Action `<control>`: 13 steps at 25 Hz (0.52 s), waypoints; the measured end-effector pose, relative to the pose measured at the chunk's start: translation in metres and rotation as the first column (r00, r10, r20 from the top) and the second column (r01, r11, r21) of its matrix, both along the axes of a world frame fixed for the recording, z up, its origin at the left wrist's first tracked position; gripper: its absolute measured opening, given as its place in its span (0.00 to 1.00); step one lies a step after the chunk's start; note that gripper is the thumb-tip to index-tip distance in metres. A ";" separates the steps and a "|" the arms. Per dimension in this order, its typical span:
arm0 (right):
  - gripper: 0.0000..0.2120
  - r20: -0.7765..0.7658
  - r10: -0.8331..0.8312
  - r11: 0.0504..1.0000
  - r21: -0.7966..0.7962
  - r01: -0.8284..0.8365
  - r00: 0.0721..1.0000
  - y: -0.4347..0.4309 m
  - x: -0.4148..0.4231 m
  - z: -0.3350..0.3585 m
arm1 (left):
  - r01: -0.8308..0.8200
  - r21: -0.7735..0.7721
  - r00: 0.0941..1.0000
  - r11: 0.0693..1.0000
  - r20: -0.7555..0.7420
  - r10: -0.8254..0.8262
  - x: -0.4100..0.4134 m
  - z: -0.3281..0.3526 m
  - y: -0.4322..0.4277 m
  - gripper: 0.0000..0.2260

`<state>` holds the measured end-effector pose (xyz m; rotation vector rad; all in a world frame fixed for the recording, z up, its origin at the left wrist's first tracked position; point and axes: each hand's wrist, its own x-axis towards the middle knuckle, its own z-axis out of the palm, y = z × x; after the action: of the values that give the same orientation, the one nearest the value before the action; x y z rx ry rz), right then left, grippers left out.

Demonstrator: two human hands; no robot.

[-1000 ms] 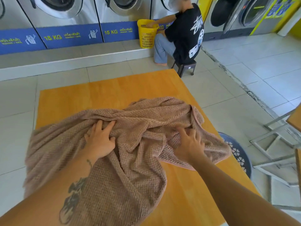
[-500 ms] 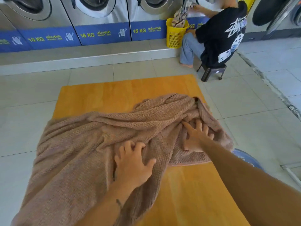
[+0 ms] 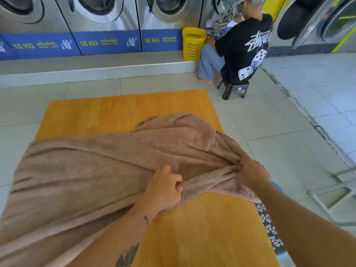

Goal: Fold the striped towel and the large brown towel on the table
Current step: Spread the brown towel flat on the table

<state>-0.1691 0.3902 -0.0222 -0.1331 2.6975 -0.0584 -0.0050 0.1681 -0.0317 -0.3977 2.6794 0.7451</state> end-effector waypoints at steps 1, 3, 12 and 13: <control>0.29 0.081 -0.027 0.999 0.038 0.024 0.996 0.005 -0.003 0.006 | 0.113 0.129 0.991 0.985 0.063 -0.122 -0.003 0.006 0.006 0.08; 0.42 0.219 0.006 0.999 0.033 -0.014 0.976 0.007 -0.018 0.013 | 0.208 0.277 0.972 0.938 0.052 -0.231 -0.013 0.021 0.009 0.11; 0.23 -0.140 0.093 0.931 -0.339 -0.136 0.986 -0.053 -0.043 0.021 | -0.137 0.004 0.931 0.991 -0.342 0.130 -0.134 0.049 -0.050 0.09; 0.22 -0.145 0.100 0.932 -0.333 -0.144 0.984 -0.055 -0.048 0.015 | -0.174 -0.035 0.930 0.984 -0.333 0.152 -0.143 0.045 -0.056 0.10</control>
<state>-0.2172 0.3354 -0.0071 -0.4228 2.7730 -0.4989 -0.1485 0.1120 0.0130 -0.5628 3.0186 0.8397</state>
